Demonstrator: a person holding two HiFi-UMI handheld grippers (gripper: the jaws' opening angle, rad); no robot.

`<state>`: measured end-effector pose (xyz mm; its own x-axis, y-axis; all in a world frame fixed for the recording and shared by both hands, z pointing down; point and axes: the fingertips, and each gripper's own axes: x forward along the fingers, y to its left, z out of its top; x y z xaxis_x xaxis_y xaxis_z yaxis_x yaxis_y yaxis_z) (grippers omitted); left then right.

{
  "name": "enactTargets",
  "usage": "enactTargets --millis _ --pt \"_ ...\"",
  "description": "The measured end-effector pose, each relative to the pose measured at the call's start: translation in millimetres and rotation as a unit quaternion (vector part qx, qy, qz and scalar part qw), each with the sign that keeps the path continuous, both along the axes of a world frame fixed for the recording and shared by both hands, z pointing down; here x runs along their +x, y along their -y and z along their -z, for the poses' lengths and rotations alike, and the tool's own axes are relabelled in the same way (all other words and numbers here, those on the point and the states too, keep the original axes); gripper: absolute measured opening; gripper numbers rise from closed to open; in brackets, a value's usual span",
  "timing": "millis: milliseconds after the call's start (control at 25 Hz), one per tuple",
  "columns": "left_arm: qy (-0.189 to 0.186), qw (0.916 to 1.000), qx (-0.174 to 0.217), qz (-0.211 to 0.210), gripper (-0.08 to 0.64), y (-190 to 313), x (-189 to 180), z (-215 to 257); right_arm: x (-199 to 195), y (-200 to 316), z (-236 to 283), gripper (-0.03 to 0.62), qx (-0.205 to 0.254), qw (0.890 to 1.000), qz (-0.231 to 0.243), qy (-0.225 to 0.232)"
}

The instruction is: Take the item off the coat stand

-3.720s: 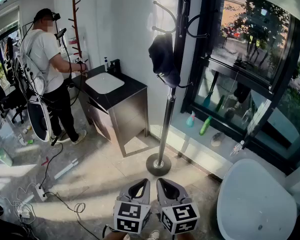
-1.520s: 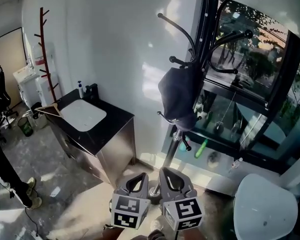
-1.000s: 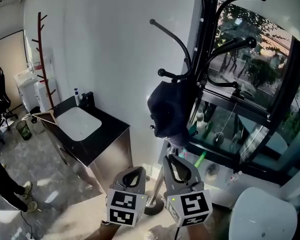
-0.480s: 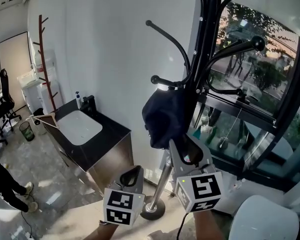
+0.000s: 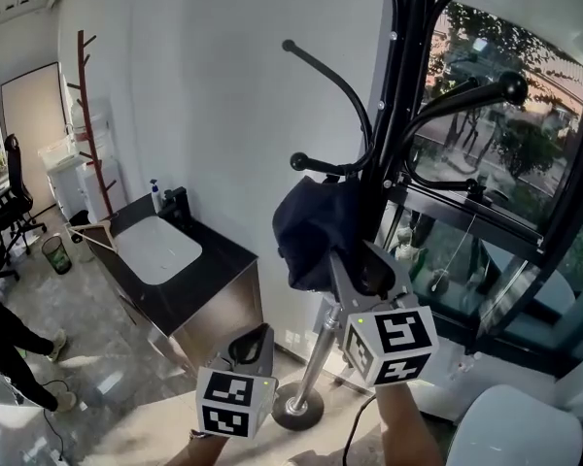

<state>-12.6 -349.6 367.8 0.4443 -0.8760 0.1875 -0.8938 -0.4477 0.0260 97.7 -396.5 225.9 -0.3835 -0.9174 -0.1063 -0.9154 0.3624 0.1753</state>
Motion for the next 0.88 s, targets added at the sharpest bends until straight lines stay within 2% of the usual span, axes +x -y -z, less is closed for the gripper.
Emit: enactTargets --millis 280,560,880 --pt "0.002 1.0000 -0.002 0.004 0.000 -0.3 -3.8 -1.7 -2.3 -0.5 3.3 0.044 0.015 1.000 -0.004 -0.016" --pt "-0.001 1.0000 -0.008 0.005 0.000 -2.0 -8.5 -4.3 -4.5 -9.1 16.1 0.037 0.044 0.999 -0.008 -0.005" --pt "0.000 0.9999 -0.003 0.013 0.000 -7.6 -21.7 1.3 -24.7 -20.1 38.6 0.037 0.076 0.997 0.007 -0.006"
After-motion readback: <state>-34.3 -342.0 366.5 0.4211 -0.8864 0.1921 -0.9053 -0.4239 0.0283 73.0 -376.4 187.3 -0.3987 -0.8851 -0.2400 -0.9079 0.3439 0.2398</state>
